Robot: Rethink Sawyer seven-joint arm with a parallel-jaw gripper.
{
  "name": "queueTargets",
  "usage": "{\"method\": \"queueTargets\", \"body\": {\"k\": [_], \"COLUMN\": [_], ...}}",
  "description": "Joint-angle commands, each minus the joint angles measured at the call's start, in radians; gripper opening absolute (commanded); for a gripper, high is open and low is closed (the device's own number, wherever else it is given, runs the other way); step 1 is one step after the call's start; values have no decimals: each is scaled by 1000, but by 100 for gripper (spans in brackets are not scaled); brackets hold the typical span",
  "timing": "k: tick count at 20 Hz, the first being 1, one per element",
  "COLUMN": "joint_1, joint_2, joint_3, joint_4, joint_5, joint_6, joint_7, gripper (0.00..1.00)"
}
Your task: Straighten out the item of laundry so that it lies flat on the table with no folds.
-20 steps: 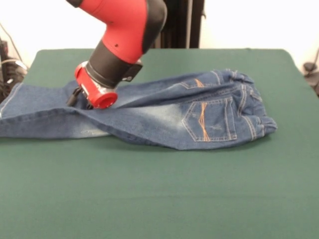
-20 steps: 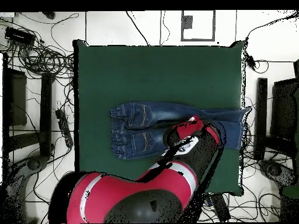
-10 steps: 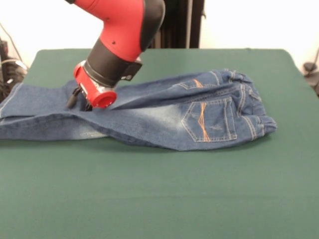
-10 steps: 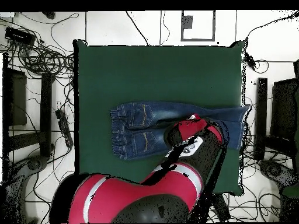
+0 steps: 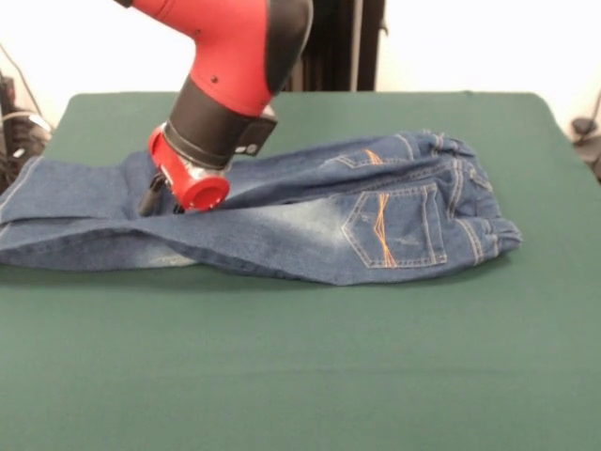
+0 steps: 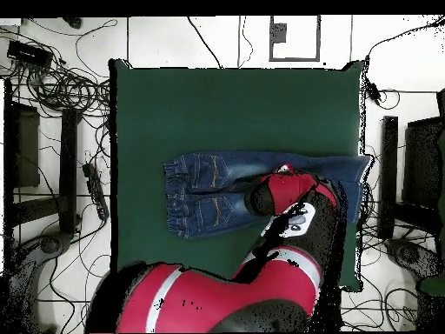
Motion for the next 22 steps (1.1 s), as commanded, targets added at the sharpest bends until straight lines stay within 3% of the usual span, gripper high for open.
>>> {"method": "queueTargets", "body": {"k": [1,8,11,14,19,22], "joint_1": [-7,20,135,182,126,131], "joint_2": [23,0,91,137,71,77], "joint_3": [189,163,-16,-96,13,4], "joint_4": [7,-25,-114,-140,-91,-104], "joint_5": [-47,-102,-165,-171,-151,-147], "joint_6": [72,123,-52,-114,-41,-55], "joint_7": [-169,-190,-33,49,-25,-12], "gripper": [100,100,100,100,100,100]}}
